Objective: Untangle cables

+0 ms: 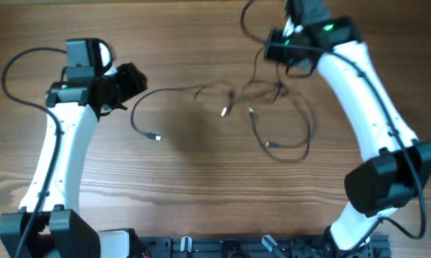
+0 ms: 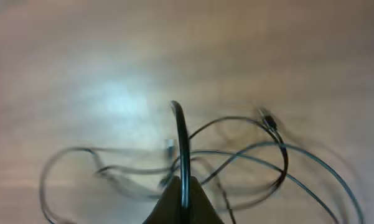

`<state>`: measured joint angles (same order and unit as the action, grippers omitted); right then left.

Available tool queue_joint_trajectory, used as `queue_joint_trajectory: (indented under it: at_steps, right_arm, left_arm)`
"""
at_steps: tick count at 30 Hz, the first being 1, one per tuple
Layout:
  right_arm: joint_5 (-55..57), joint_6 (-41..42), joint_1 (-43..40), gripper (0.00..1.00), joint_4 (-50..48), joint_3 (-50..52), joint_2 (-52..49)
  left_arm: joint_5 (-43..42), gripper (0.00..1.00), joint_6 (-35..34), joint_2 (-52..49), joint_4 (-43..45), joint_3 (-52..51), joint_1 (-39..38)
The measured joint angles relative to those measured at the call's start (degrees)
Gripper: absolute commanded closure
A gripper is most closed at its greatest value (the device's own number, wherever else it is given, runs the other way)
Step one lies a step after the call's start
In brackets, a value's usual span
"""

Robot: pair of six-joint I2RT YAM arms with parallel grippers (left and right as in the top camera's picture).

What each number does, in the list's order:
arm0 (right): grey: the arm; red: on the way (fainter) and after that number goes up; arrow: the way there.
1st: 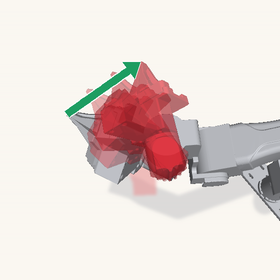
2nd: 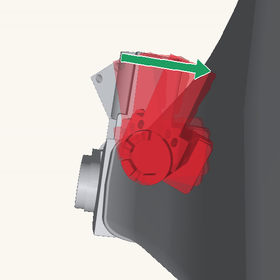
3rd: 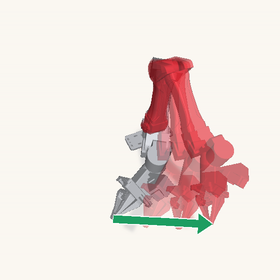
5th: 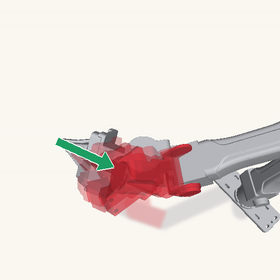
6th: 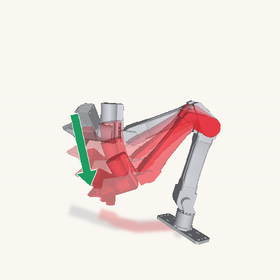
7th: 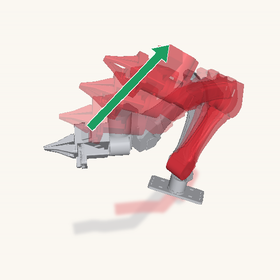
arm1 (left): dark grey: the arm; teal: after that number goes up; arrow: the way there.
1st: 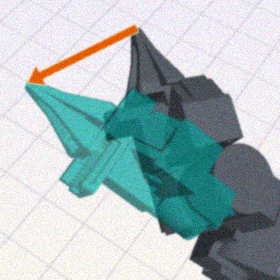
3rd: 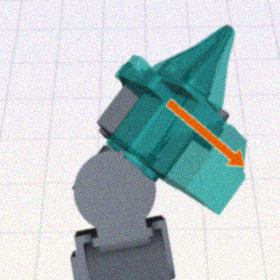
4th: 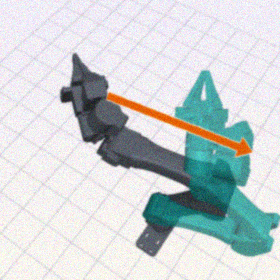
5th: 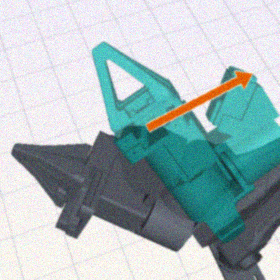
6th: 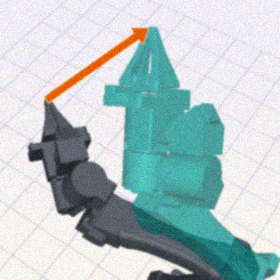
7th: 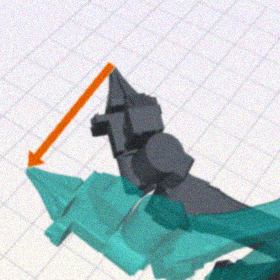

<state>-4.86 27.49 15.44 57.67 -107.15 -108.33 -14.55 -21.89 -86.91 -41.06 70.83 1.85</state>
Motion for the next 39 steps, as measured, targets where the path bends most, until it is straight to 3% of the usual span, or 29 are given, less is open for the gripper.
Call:
queue_joint_trajectory:
  at_steps: [4,13,18,27,35,39]
  right_arm:
    - [-0.92,-5.29,-2.49,0.96,0.11,-10.91,0.02]
    - [-7.72,-9.86,-1.81,0.96,6.64,-11.5,0.02]
    - [-12.17,-11.32,-1.81,0.96,10.32,-11.5,0.02]
    - [-13.57,-12.83,-1.81,0.96,14.56,-11.5,1.64]
    - [-14.03,-12.83,-1.81,0.96,16.52,-11.5,2.62]
    - [-14.67,-12.83,-1.81,0.96,16.5,-11.5,2.62]
  left_arm:
    - [-5.05,0.24,2.19,0.0,0.55,-0.07,-6.86]
    - [-9.62,0.12,3.67,-1.18,13.81,-0.35,-19.41]
    - [-9.9,0.29,7.65,-9.4,20.9,-0.35,-22.56]
    - [-13.31,0.36,19.71,-21.44,29.2,-0.5,-24.9]
    - [-13.49,0.4,21.88,-25.94,36.2,-0.5,-24.9]
    - [-14.1,0.5,22.12,-27.85,36.72,-0.5,-24.9]
